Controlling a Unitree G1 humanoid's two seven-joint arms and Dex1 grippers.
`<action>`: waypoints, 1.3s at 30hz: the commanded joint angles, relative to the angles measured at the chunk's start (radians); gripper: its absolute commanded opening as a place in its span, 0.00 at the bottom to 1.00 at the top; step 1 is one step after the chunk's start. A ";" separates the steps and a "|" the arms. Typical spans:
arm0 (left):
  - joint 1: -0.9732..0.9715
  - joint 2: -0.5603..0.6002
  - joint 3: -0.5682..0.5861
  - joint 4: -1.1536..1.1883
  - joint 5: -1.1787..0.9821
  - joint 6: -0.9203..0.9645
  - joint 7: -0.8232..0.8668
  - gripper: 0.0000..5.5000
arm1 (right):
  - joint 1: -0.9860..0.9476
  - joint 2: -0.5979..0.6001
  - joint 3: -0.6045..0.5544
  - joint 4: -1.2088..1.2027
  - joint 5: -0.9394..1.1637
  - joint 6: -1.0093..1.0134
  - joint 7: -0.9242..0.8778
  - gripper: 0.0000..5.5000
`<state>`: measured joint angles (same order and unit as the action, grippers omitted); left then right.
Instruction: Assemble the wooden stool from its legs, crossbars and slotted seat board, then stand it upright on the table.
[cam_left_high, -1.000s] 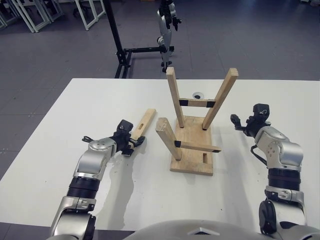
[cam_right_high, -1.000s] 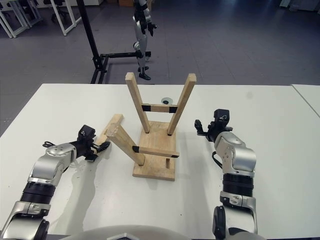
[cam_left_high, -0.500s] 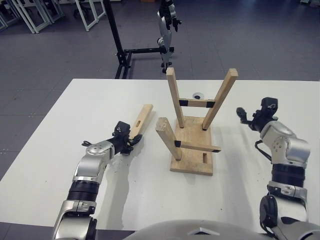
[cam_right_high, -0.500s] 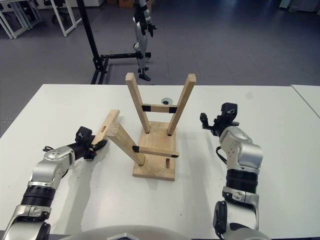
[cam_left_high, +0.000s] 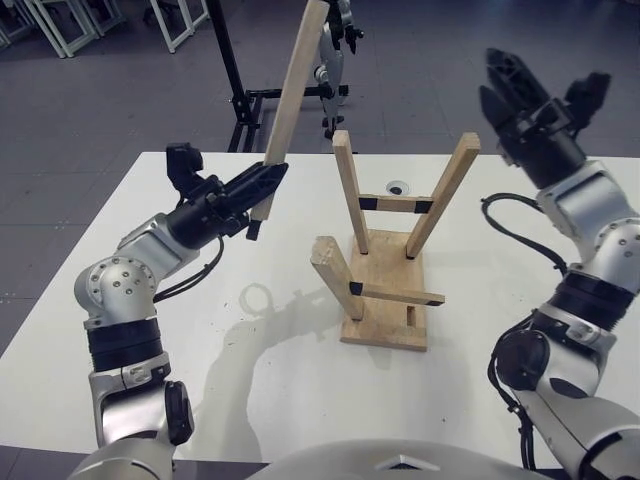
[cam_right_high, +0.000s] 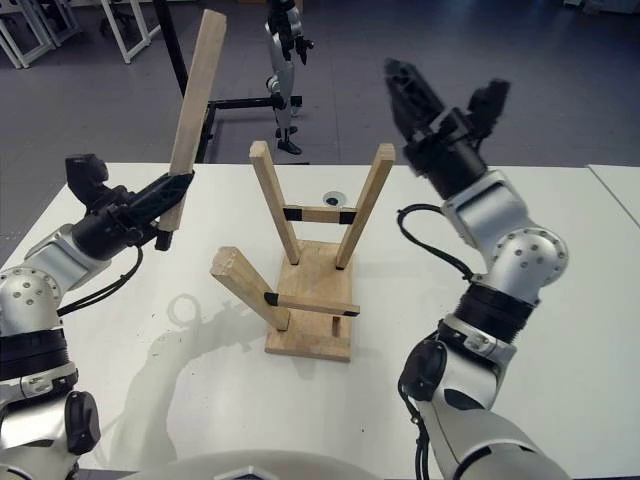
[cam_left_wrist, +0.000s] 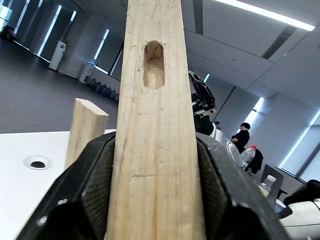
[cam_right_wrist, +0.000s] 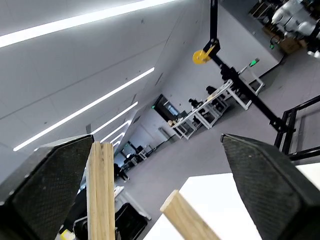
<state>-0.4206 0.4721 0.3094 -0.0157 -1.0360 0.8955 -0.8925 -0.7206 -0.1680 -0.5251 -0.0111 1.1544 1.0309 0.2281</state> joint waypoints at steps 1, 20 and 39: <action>-0.040 -0.003 -0.058 0.011 0.008 0.015 -0.036 0.37 | 0.030 0.012 0.105 -0.034 0.012 0.034 0.029 0.89; -0.126 0.095 -0.235 0.161 0.092 0.053 -0.409 0.37 | 0.074 -0.173 0.428 -0.052 -0.124 -0.001 0.481 1.00; -0.269 0.014 -0.300 0.293 0.172 0.001 -0.529 0.37 | -0.074 -0.079 0.444 0.076 -0.122 0.010 0.486 0.92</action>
<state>-0.6622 0.4866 0.0136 0.2714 -0.8857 0.9074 -1.4070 -0.7659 -0.2506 -0.0689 0.0571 1.0376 1.0389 0.7228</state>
